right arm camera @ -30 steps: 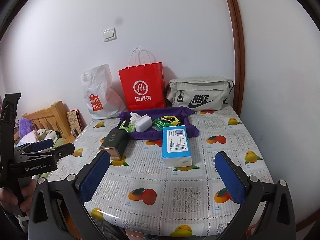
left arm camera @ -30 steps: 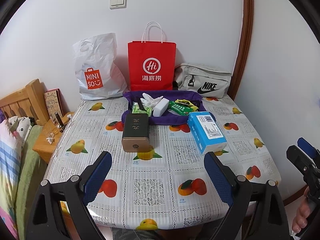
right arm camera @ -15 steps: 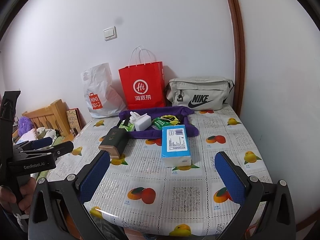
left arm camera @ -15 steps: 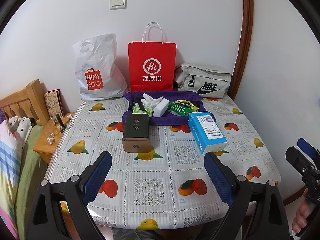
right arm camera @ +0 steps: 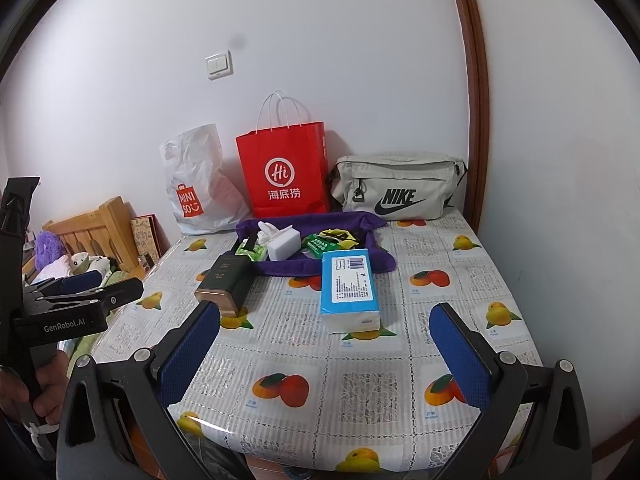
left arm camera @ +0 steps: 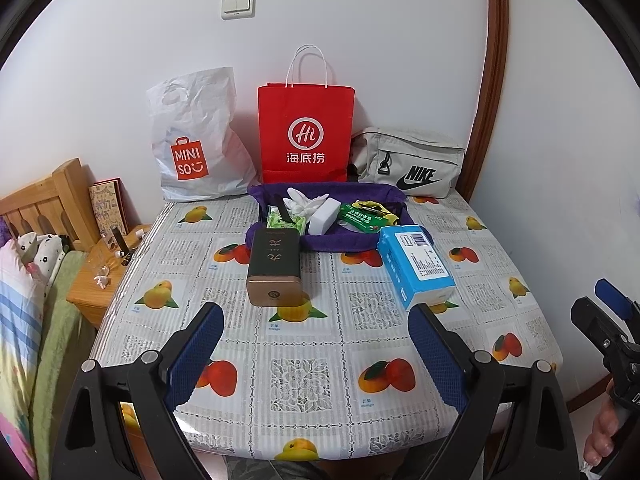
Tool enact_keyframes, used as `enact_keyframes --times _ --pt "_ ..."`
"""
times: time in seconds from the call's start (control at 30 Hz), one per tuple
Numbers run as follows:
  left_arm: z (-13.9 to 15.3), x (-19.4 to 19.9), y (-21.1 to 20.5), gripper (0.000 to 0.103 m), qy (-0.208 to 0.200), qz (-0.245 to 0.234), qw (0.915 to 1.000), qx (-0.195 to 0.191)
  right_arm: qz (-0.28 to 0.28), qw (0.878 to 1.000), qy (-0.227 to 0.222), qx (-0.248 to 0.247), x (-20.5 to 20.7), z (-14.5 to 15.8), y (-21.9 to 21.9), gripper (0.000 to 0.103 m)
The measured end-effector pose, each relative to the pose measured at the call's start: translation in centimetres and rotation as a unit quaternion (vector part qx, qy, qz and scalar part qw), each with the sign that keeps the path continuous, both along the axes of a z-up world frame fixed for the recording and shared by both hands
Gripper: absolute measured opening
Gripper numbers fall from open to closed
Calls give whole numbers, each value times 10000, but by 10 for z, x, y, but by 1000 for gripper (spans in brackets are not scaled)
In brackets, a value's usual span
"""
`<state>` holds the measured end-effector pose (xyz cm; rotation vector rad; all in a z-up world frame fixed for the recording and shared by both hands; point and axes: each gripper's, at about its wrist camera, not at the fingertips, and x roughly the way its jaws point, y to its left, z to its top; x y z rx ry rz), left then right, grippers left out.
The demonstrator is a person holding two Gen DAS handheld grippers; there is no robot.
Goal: Organize soft objects
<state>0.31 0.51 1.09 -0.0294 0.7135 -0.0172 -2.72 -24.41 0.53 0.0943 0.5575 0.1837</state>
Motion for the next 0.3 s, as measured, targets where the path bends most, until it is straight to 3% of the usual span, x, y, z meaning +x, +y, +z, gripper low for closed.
enact_keyframes --times 0.3 --pt "-2 9 2 93 62 26 10000 0 56 10000 81 13 9 -6 0 103"
